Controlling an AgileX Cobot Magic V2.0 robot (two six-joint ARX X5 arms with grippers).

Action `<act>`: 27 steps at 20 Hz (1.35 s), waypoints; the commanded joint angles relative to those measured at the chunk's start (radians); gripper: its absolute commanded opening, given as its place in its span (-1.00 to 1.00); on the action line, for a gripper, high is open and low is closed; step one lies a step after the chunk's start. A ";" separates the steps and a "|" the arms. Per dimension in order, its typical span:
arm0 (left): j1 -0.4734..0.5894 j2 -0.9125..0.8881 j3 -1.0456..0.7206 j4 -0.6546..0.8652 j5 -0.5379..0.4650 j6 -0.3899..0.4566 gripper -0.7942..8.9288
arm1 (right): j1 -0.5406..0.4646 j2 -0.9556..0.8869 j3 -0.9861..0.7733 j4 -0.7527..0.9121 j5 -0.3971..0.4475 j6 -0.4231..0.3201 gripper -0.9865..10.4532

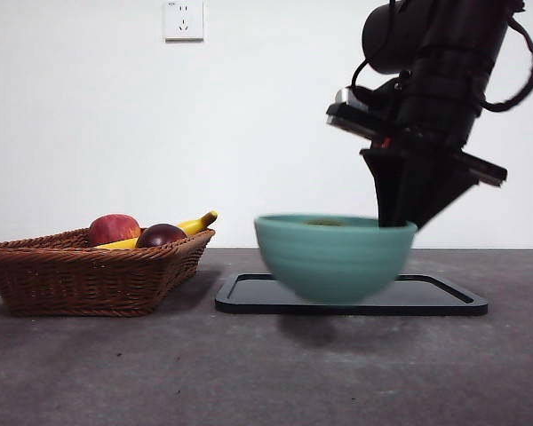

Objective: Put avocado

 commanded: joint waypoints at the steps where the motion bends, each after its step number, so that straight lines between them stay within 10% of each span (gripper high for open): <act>1: -0.008 0.003 0.014 0.030 0.000 0.026 0.43 | -0.034 0.088 0.119 -0.018 -0.001 0.005 -0.82; 16: -0.008 0.003 0.014 0.048 0.000 0.026 0.43 | -0.134 0.467 0.518 -0.077 0.052 -0.018 -0.82; 20: -0.008 0.003 0.014 0.049 0.000 0.026 0.43 | -0.140 0.463 0.526 -0.082 0.064 -0.023 -0.09; 24: -0.008 0.003 0.014 0.049 0.000 0.026 0.43 | -0.150 0.368 0.608 -0.184 0.292 -0.044 -0.06; 27: -0.008 0.003 0.014 0.048 0.000 0.026 0.43 | -0.129 0.205 0.607 -0.253 0.314 -0.063 0.04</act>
